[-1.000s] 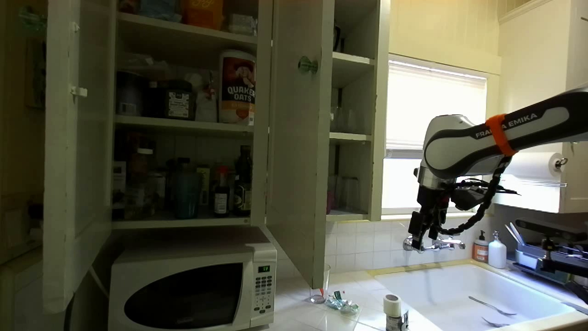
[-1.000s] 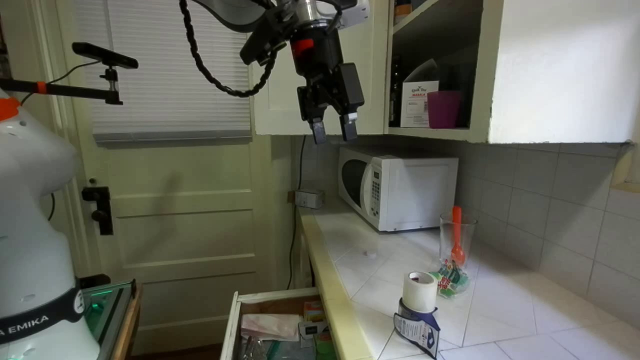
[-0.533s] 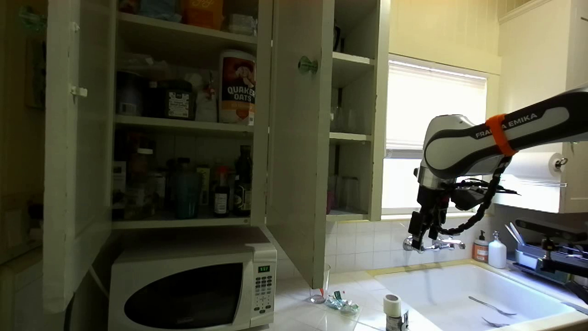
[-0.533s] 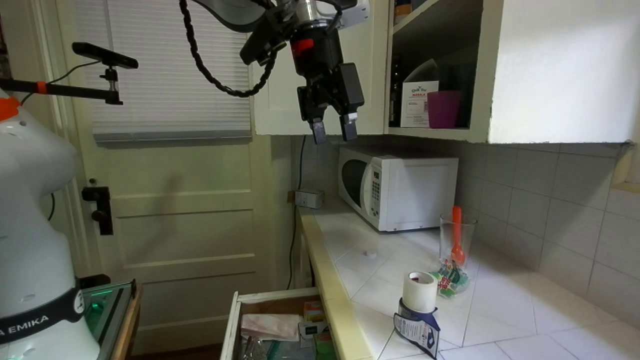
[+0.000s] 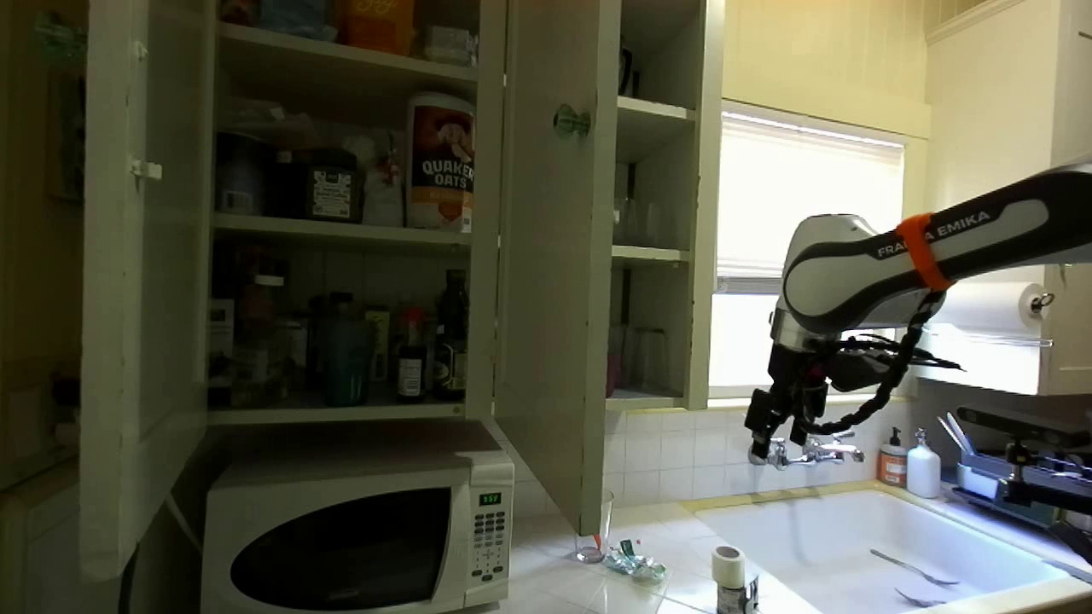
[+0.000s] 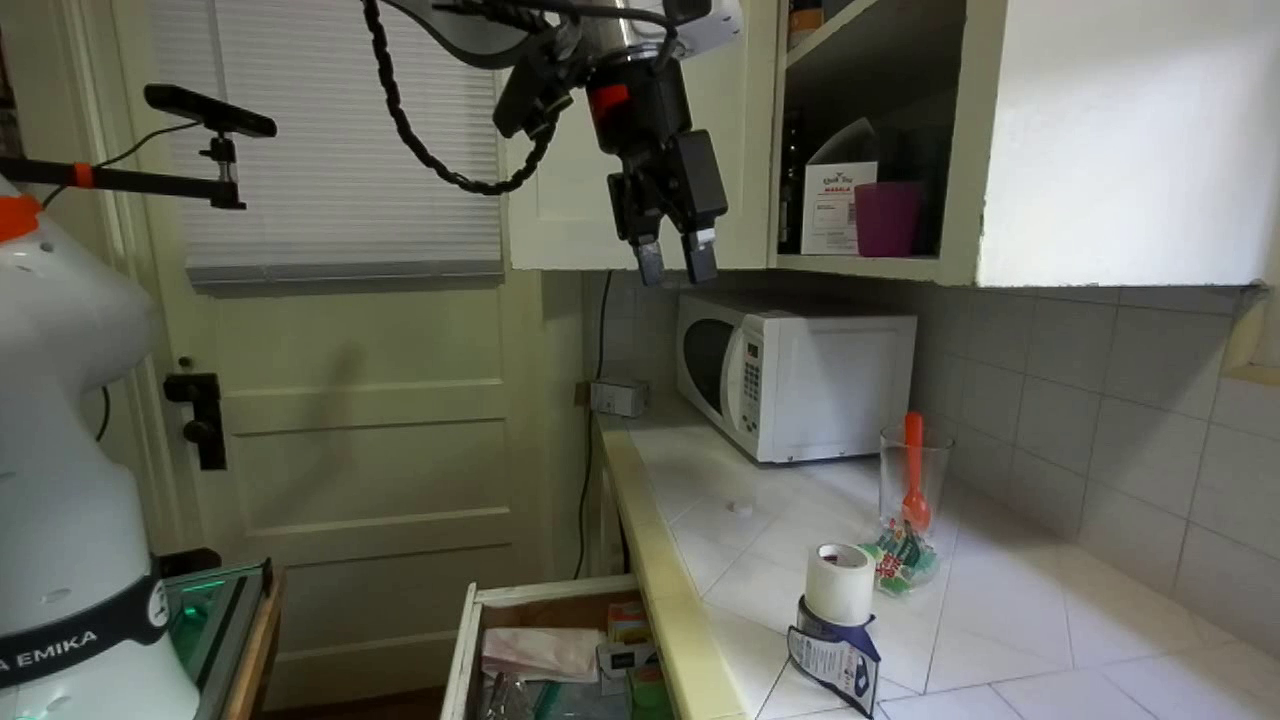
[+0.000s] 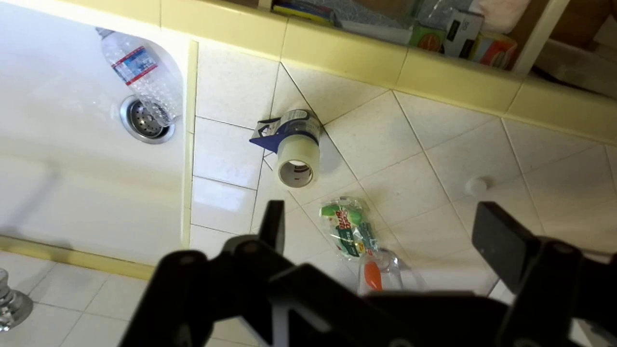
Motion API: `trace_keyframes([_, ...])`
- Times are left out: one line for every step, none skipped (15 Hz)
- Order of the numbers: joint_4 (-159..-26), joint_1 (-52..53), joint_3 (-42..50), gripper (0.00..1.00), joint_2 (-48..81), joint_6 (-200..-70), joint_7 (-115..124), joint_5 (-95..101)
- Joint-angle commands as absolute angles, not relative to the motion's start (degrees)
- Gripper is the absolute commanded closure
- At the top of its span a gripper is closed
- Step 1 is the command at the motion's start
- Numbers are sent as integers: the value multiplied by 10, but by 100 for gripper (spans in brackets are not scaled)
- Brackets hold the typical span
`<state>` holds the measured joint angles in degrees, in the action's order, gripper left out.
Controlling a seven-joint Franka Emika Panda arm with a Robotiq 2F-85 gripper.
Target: Put the masking tape inside the middle shelf of the cabinet on the right
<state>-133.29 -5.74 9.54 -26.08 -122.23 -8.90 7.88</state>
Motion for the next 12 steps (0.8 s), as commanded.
trace_keyframes([-1347, -70, 68, 0, -235, -1287, 27, 54])
trace_keyframes([-1351, -72, 60, 0, -227, -1306, 62, 51])
trace_keyframes([-1356, -76, 50, 0, -218, -1329, 99, 54])
trace_keyframes([-1359, -83, 41, 0, -211, -1346, 136, 61])
trace_keyframes([-1362, -88, 35, 0, -202, -1359, 163, 65])
trace_keyframes([-1366, -93, 30, 0, -194, -1373, 177, 74])
trace_keyframes([-1370, -92, 36, 0, -186, -1376, 162, 69])
trace_keyframes([-1371, -86, 47, 0, -176, -1373, 133, 54])
trace_keyframes([-1375, -82, 60, 0, -170, -1375, 96, 42])
trace_keyframes([-1379, -81, 69, 0, -160, -1384, 71, 37])
trace_keyframes([-1382, -79, 83, 0, -151, -1387, 31, 26])
trace_keyframes([-1383, -76, 95, 0, -139, -1389, -9, 11])
